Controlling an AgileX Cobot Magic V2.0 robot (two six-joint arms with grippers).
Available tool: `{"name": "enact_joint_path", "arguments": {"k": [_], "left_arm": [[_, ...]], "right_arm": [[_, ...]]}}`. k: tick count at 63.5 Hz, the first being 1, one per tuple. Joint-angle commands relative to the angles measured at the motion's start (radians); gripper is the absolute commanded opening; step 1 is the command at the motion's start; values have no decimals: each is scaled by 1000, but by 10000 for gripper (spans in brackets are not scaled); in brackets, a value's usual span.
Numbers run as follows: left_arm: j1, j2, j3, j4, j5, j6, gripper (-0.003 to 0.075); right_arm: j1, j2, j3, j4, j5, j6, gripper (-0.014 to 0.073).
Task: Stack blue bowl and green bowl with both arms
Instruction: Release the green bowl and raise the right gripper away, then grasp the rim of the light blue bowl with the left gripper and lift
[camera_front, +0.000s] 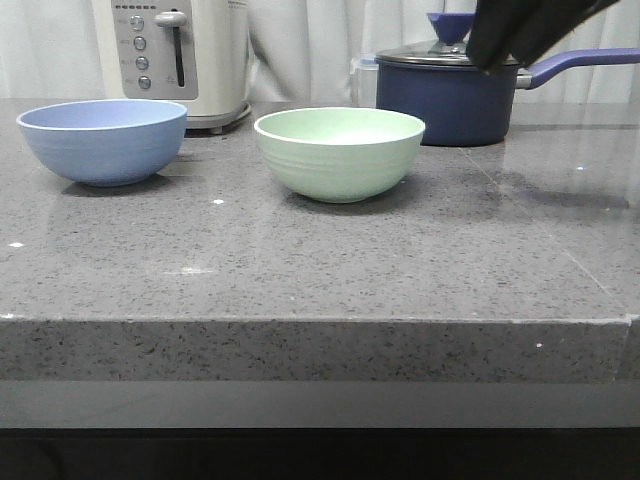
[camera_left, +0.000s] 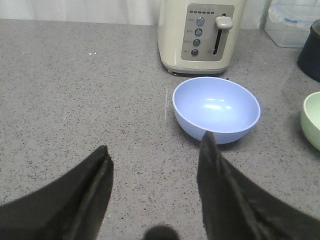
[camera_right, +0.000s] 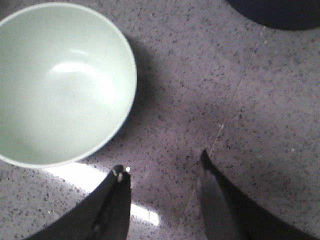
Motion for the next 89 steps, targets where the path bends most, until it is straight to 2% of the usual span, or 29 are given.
{"name": "enact_joint_path", "arguments": {"k": [1, 5, 9, 16, 20, 37, 79, 89], "left_arm": [[2, 9, -35, -9, -72, 4, 386], [2, 9, -35, -9, -72, 4, 386], [2, 9, -35, -9, -72, 4, 386], [2, 9, -35, -9, -72, 4, 385], [2, 9, -35, -9, -72, 4, 385], [2, 9, -35, -9, -72, 4, 385], [2, 9, -33, -9, -70, 4, 386], [2, 58, -51, -9, -65, 13, 385]], "right_arm": [[-3, -47, 25, 9, -89, -26, 343], [-3, -41, 61, 20, -119, -26, 311], [-3, -34, 84, 30, -148, -27, 239], [-3, -14, 110, 70, -202, -43, 15], [-3, -2, 115, 99, -222, -63, -67], [-3, 65, 116, 243, -272, -158, -62], [-3, 66, 116, 247, -279, -158, -63], [-3, 66, 116, 247, -279, -158, -63]]}}
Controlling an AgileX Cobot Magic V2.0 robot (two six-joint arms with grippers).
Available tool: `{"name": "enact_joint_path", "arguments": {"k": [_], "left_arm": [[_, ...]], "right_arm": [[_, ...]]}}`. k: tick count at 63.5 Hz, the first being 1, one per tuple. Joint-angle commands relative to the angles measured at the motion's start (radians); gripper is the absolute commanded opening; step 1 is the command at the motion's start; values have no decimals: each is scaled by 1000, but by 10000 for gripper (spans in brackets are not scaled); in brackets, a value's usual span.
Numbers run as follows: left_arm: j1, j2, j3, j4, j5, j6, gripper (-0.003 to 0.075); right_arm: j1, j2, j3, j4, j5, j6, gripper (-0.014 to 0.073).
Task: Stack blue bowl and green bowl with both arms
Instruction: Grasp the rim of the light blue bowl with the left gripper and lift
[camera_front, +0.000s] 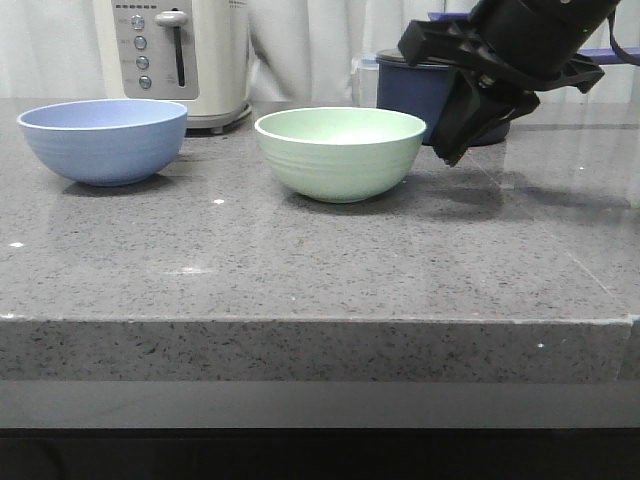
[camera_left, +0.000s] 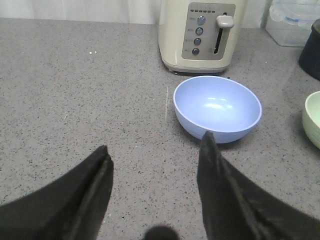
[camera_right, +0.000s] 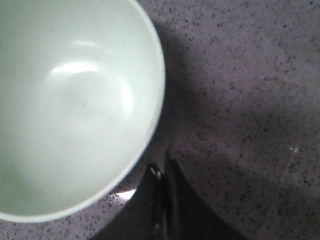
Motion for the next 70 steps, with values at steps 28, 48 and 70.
{"name": "enact_joint_path", "arguments": {"k": [28, 48, 70], "left_arm": [[2, 493, -336, -15, 65, 23, 386], [-23, 821, -579, -32, 135, 47, 386], [-81, 1074, -715, -32, 126, 47, 386]], "right_arm": [[-3, -41, -22, 17, -40, -13, -63], [-3, -41, -22, 17, -40, -13, -63], [-3, -41, -22, 17, -40, -13, -63]]}}
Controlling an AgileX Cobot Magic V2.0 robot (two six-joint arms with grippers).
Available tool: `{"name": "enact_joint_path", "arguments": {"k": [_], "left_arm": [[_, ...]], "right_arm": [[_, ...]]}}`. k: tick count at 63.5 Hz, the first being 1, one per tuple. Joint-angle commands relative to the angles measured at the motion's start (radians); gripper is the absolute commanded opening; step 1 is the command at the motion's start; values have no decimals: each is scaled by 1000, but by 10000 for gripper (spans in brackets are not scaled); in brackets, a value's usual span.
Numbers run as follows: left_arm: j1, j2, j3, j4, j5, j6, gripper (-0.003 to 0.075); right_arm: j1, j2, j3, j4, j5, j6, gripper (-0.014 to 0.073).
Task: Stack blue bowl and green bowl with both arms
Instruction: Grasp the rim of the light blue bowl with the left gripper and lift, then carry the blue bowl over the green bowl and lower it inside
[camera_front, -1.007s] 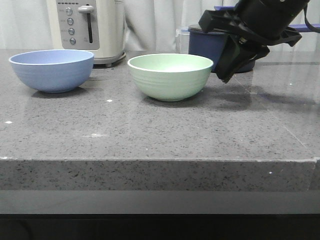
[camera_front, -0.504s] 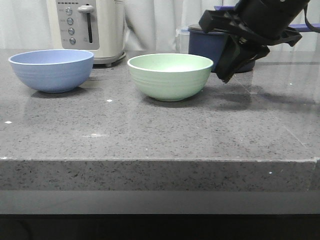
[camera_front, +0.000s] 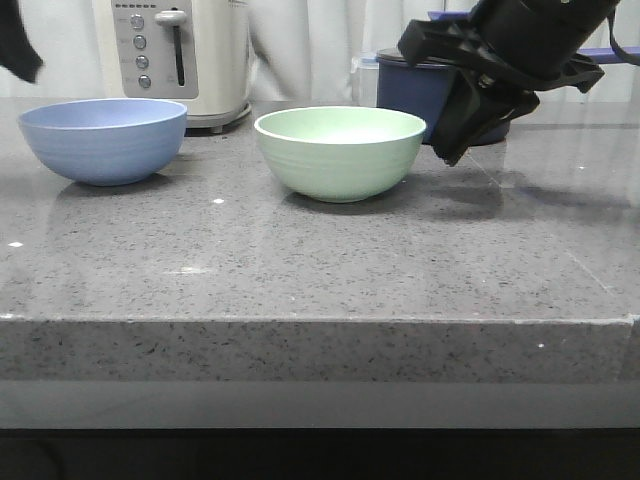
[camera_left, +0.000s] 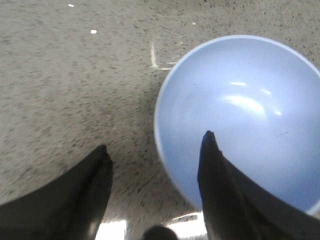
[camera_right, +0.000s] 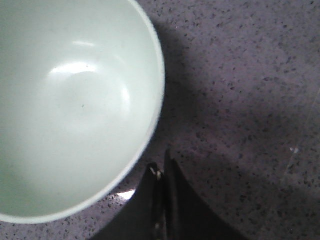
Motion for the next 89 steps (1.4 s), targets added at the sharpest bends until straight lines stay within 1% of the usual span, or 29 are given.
{"name": "enact_joint_path", "arguments": {"k": [1, 14, 21, 25, 30, 38, 44, 50, 61, 71, 81, 89], "left_arm": [[-9, 19, -61, -15, -51, 4, 386], [-9, 118, -108, -6, -89, 4, 385], [-9, 135, -110, -6, -121, 4, 384], [-9, 138, -110, -6, -128, 4, 366], [-9, 138, -110, -6, -129, 4, 287], [-9, 138, -110, -6, -127, 4, 131], [-9, 138, -110, -6, -123, 4, 43], [-9, 138, -110, -6, -116, 4, -19], [-9, 131, -119, -9, -102, 4, -20], [-22, 95, -194, -25, -52, 4, -20], [-86, 88, -300, -39, 14, 4, -20], [-160, 100, -368, -39, 21, 6, -20]], "right_arm": [[-3, -42, -22, 15, -40, -12, -63], [-3, -42, -22, 15, -40, -12, -63], [-3, -42, -22, 15, -40, -12, -63], [-3, -42, -22, 15, -40, -12, -63], [-3, -42, -22, 15, -40, -12, -63], [-3, -42, -22, 15, -40, -12, -63], [-3, -42, -22, 15, -40, -12, -63], [-3, -42, -22, 15, -40, -12, -63], [-3, -42, -22, 15, -40, -12, -63], [-3, -42, -22, 15, -40, -12, -63], [-3, -42, -22, 15, -40, -12, -63], [-3, -42, -22, 15, -40, -12, -63]]}}
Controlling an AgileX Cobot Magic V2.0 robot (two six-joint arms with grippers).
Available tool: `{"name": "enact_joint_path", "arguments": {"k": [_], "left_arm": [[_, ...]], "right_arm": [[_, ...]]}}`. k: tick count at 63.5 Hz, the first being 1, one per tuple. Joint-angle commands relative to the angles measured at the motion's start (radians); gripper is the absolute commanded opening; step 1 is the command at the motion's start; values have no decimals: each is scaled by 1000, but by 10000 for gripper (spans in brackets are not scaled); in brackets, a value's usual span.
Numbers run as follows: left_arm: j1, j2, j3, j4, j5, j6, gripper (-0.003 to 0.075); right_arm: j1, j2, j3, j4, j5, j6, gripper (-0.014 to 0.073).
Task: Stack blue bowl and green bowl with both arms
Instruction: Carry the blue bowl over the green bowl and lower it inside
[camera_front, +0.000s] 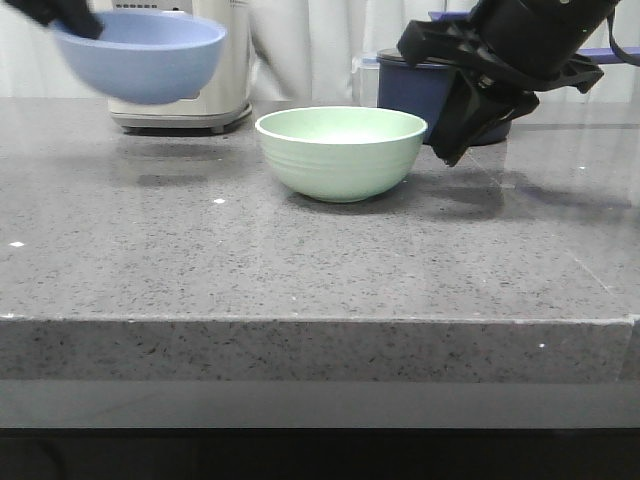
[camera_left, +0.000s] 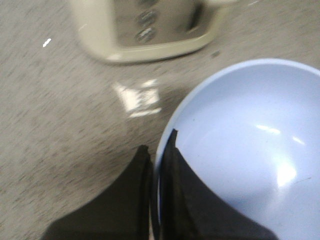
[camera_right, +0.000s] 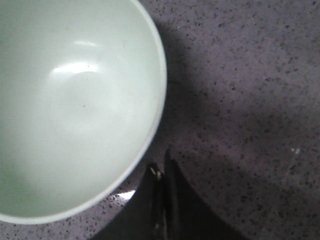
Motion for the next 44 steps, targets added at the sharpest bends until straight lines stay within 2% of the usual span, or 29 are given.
{"name": "enact_joint_path", "arguments": {"k": [1, 23, 44], "left_arm": [[-63, -42, -77, -24, -32, 0, -20], [-270, 62, -173, -24, -39, 0, -20], [-313, 112, -179, -24, -36, 0, -20]], "right_arm": [[-3, -42, -22, 15, -40, -12, -63], [-3, -42, -22, 15, -40, -12, -63], [-3, -42, -22, 15, -40, -12, -63]]}}
